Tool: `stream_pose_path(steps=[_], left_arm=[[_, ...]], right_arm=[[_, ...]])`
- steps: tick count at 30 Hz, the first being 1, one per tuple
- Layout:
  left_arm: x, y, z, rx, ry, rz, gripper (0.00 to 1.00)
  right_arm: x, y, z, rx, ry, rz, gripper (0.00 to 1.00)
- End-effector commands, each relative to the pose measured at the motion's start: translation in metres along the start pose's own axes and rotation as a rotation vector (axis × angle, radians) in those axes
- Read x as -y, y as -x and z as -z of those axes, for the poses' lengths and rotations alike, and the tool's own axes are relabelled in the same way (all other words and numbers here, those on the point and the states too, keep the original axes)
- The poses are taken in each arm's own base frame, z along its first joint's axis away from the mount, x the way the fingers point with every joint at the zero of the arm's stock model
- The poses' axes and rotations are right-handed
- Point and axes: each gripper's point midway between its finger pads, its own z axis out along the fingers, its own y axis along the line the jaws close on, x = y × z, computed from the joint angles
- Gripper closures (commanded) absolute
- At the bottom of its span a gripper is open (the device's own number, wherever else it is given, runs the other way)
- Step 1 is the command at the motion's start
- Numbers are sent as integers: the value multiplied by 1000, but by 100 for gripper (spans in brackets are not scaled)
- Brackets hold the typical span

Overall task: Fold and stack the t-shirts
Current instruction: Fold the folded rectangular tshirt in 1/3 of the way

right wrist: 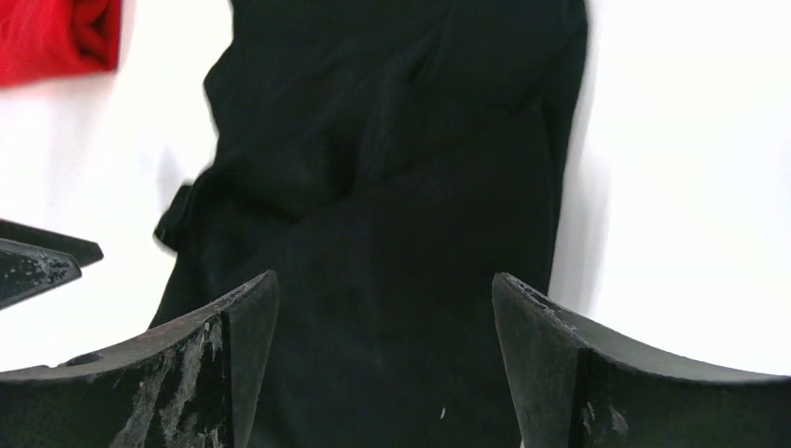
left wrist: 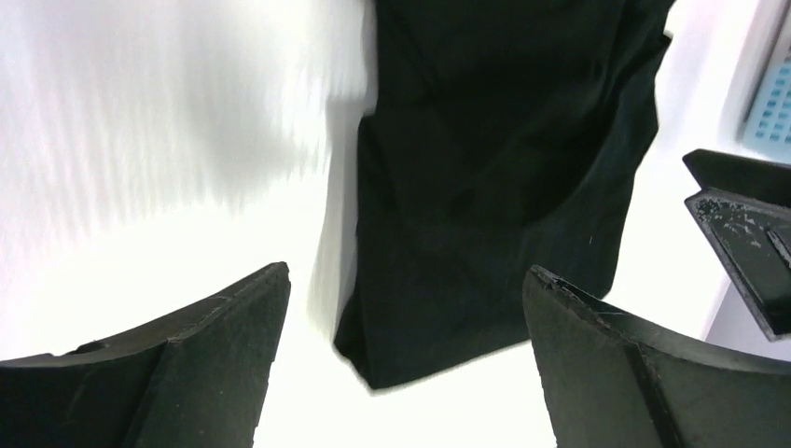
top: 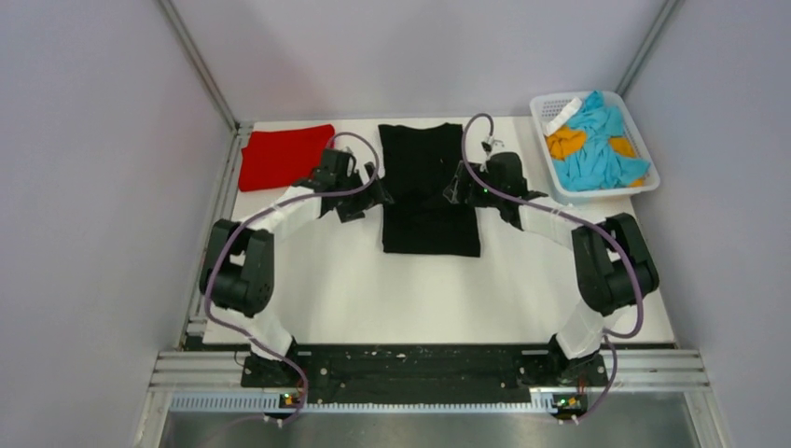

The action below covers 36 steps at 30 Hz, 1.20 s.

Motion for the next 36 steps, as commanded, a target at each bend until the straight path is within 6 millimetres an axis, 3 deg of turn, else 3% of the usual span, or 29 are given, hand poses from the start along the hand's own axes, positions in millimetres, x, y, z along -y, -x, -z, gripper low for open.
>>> stream_pose_path(steps=[1, 4, 8, 15, 23, 30, 33, 36], left_arm=[[0, -18, 34, 63, -42, -16, 1], [-12, -50, 41, 26, -42, -12, 1], [-16, -75, 50, 15, -64, -19, 1], [-48, -96, 68, 33, 25, 9, 1], [-65, -108, 80, 59, 55, 23, 1], [-55, -104, 78, 56, 19, 29, 1], [-49, -97, 74, 64, 10, 33, 1], [-41, -84, 66, 78, 17, 54, 1]], right_arm=[[-47, -18, 31, -24, 195, 72, 17], [-72, -42, 31, -75, 273, 146, 17], [-92, -47, 15, -92, 338, 159, 16], [-92, -45, -39, -119, 324, 158, 17], [-84, 23, -89, 62, 156, 191, 18], [-57, 67, -121, 150, 87, 129, 17], [-63, 76, -117, 121, 144, 118, 18], [-62, 77, -94, 129, 128, 143, 16]])
